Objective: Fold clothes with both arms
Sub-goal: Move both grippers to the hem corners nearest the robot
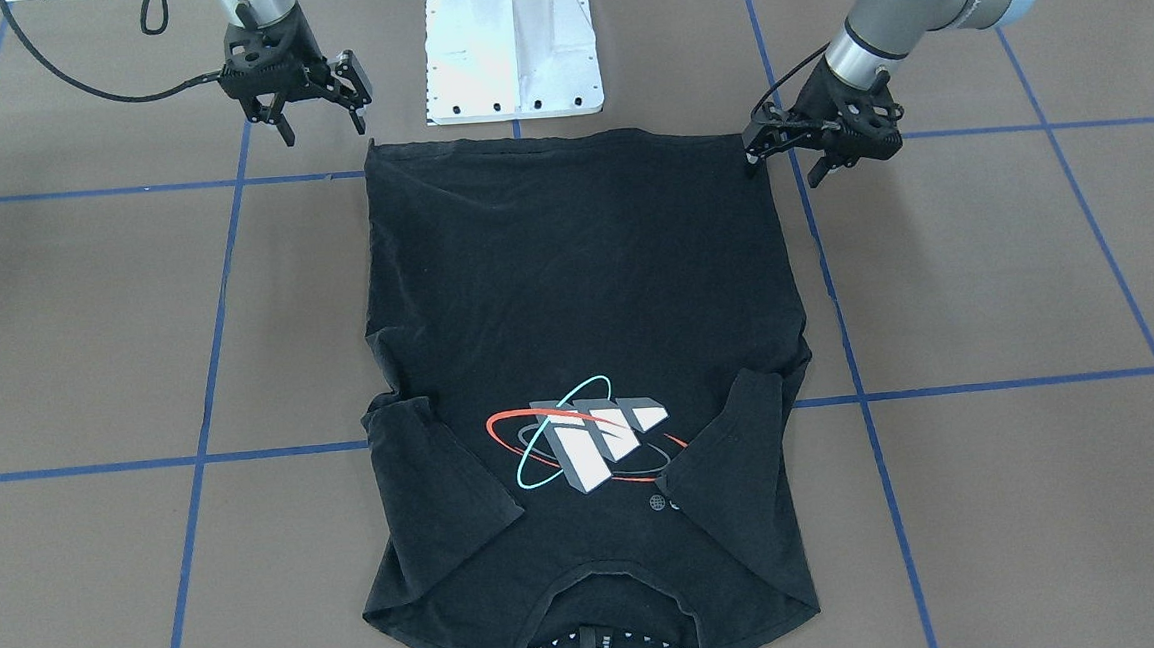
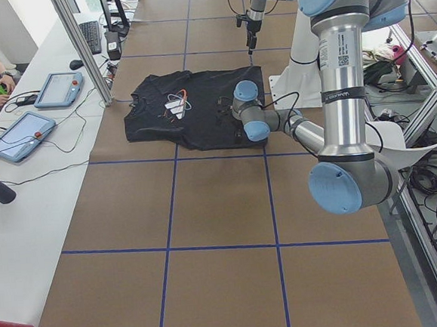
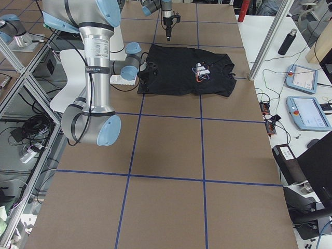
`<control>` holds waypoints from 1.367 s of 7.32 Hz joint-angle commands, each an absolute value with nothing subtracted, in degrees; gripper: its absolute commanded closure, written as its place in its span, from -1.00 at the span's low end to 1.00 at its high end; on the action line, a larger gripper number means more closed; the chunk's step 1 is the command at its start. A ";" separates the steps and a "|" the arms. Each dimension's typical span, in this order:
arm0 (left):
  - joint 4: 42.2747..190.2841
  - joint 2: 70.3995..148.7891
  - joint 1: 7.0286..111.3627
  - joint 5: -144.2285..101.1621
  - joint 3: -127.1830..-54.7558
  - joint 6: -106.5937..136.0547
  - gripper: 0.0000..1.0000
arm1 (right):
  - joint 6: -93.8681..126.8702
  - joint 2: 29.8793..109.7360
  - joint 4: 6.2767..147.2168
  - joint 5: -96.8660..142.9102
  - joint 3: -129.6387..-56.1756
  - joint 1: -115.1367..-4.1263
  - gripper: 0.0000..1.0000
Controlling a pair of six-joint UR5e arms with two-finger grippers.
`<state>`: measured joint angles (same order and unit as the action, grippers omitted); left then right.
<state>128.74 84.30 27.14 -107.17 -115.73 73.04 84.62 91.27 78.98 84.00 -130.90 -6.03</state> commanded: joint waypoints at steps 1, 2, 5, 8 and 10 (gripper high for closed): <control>133.23 80.60 19.11 -102.33 -115.84 81.43 -1.00 | 85.69 91.67 78.93 82.18 -131.22 -4.04 -1.00; 133.24 80.60 16.55 -100.65 -115.75 83.48 -1.00 | 85.69 91.58 78.93 82.18 -131.22 -4.04 -1.00; 133.85 80.77 13.80 -100.72 -115.58 85.87 -0.58 | 85.69 91.58 78.93 82.09 -131.31 -4.04 -1.00; 133.95 80.68 13.71 -100.90 -114.87 85.87 -0.41 | 85.61 91.58 78.93 82.09 -131.40 -4.04 -1.00; 133.95 80.68 13.71 -101.16 -114.87 85.96 -0.03 | 85.69 91.58 78.93 82.09 -131.48 -4.04 -1.00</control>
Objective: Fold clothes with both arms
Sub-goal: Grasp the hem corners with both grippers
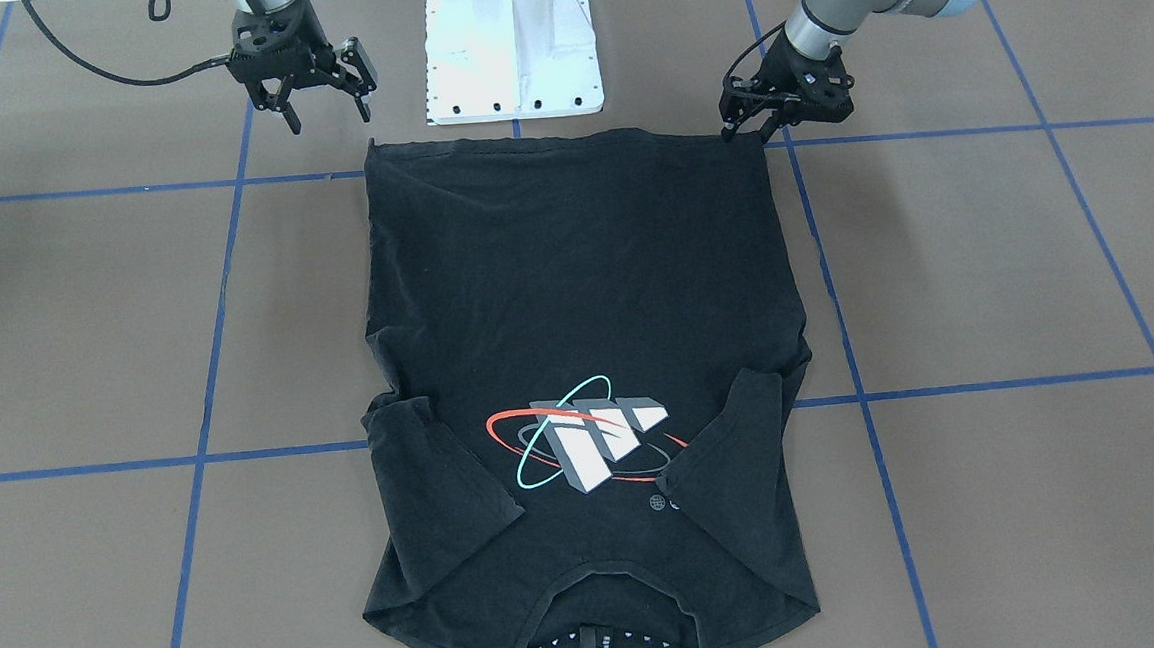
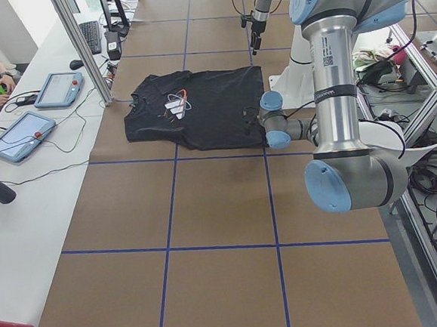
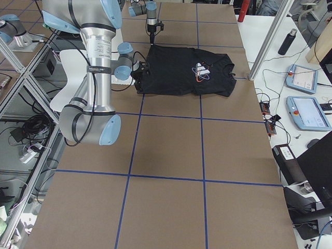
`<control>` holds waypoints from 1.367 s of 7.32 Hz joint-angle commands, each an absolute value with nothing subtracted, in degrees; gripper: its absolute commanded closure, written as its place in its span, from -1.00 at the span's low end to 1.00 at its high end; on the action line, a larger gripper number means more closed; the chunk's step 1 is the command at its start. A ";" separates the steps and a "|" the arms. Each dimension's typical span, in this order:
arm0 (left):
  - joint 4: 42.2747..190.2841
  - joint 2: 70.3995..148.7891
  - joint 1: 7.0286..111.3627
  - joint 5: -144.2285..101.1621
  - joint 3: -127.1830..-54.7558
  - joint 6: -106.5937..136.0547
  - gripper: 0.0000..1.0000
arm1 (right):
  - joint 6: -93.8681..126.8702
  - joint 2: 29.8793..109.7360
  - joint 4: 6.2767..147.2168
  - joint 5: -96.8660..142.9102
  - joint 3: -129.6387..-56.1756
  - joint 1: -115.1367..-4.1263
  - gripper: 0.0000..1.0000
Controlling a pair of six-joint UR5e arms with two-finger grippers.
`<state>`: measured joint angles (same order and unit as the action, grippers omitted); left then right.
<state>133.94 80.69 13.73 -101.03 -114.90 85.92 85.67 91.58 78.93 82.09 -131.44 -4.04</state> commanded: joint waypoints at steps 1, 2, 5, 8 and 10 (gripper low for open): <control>133.95 80.68 13.71 -101.25 -114.87 85.96 0.27 | 85.69 91.58 78.93 82.09 -131.57 -4.04 -1.00; 133.95 80.68 13.71 -101.25 -114.79 85.96 0.57 | 85.69 91.58 78.93 82.09 -131.66 -4.04 -1.00; 133.95 80.51 13.71 -101.16 -114.96 85.87 1.00 | 85.78 91.67 78.93 82.00 -131.57 -3.69 -1.00; 133.86 80.59 13.71 -101.34 -115.40 85.96 1.00 | 90.79 91.06 78.49 74.73 -128.60 2.53 -0.98; 133.94 80.60 13.62 -101.34 -115.49 85.96 1.00 | 91.67 90.70 78.31 73.48 -125.95 3.43 -0.90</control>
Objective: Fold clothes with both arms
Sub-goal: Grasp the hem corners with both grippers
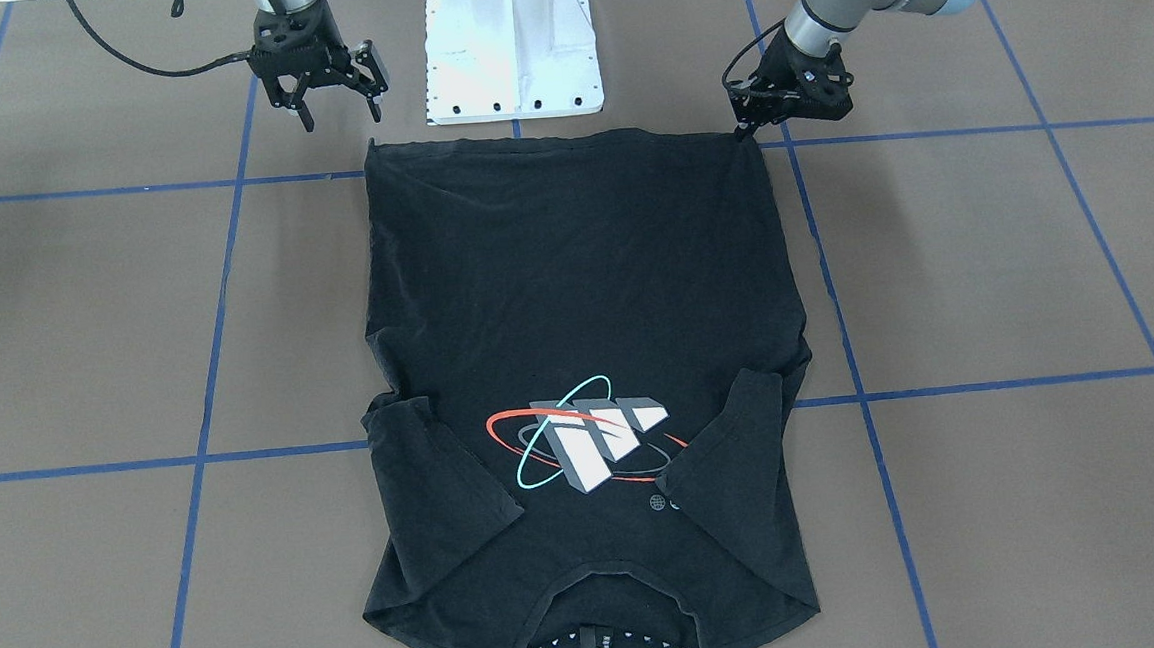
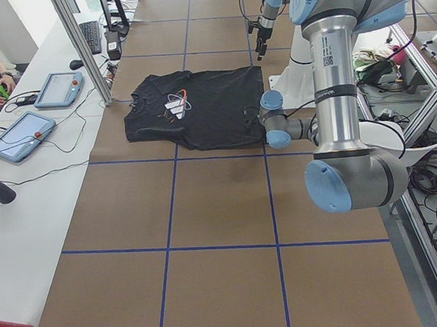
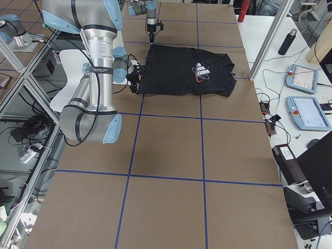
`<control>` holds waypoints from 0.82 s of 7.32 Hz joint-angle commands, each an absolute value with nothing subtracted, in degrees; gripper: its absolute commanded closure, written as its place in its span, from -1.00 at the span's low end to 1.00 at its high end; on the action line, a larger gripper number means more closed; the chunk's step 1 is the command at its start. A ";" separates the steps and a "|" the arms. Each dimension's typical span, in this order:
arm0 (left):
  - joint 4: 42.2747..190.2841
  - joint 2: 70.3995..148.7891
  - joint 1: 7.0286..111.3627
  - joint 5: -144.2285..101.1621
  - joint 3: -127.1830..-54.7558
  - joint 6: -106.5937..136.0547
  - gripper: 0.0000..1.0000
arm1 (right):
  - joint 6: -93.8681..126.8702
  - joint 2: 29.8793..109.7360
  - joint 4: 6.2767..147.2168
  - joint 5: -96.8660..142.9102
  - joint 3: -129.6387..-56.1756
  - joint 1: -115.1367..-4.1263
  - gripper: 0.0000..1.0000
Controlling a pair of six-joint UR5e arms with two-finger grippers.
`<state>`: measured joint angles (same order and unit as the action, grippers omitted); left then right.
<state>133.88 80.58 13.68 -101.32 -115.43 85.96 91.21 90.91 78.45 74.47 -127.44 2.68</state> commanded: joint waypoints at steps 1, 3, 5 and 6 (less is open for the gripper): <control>133.95 80.60 13.71 -101.34 -115.49 85.96 1.00 | 91.67 89.75 78.31 73.48 -124.64 3.51 -0.83; 133.95 80.60 13.71 -101.34 -115.49 85.96 1.00 | 91.67 86.85 78.31 72.87 -122.09 3.52 -0.69; 133.95 80.60 13.71 -101.34 -115.49 85.96 1.00 | 91.50 86.57 78.40 72.77 -121.64 3.60 -0.38; 133.95 80.60 13.71 -101.34 -115.49 85.96 1.00 | 91.32 86.57 78.40 72.77 -121.73 3.52 -0.20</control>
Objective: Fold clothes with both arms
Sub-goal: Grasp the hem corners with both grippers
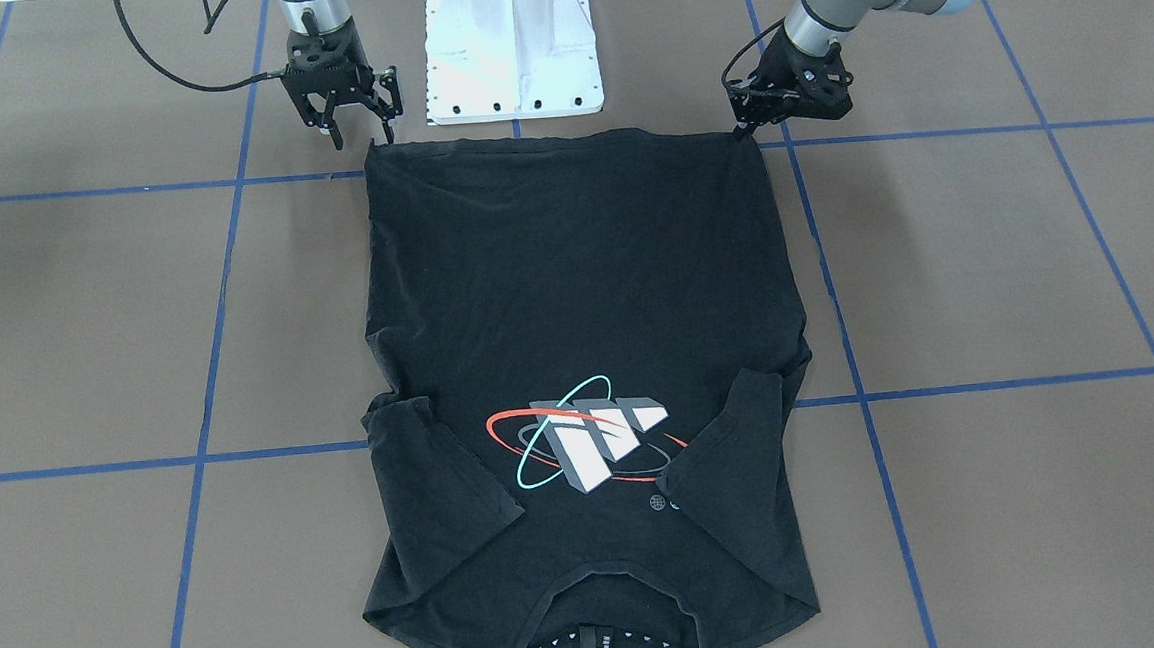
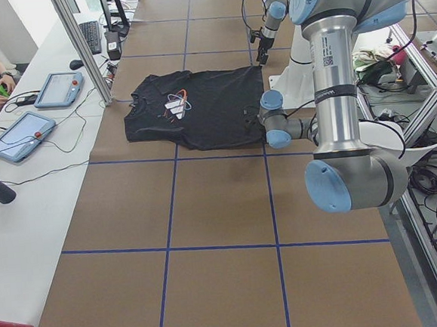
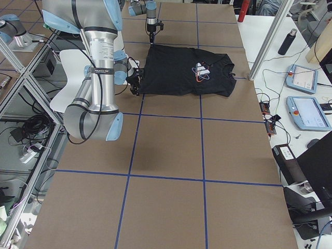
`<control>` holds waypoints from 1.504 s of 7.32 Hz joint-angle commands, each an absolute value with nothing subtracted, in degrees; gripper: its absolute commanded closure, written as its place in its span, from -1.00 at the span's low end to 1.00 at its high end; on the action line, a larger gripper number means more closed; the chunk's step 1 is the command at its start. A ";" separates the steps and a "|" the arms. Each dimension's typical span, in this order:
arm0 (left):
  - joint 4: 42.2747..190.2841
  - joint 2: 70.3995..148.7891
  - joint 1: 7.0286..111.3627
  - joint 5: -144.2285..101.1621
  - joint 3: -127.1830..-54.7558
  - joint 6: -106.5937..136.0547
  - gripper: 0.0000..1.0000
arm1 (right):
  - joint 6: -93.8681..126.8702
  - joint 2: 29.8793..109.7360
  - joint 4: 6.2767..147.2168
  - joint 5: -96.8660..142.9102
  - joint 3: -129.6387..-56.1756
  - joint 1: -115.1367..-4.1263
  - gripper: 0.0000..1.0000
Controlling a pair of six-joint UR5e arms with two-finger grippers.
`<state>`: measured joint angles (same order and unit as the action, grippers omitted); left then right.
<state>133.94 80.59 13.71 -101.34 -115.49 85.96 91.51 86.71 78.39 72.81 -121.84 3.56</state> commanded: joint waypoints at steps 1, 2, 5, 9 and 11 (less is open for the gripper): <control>133.95 80.60 13.62 -101.34 -115.49 85.96 1.00 | 91.14 86.57 78.40 72.77 -121.64 3.52 -0.02; 133.95 80.60 13.71 -101.34 -115.49 85.96 1.00 | 91.06 86.57 78.40 72.77 -121.64 3.52 0.01; 133.95 80.60 13.71 -101.34 -115.49 85.96 1.00 | 90.97 86.57 78.40 72.77 -121.21 3.60 0.01; 133.95 80.51 13.71 -101.34 -115.49 85.96 1.00 | 90.88 86.57 78.40 72.95 -121.02 3.60 0.62; 133.95 80.51 13.71 -101.34 -115.49 85.96 1.00 | 90.79 86.48 78.40 73.12 -121.46 3.60 1.00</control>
<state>133.94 80.51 13.66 -101.34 -115.49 85.96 90.87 86.52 78.41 73.01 -121.19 3.62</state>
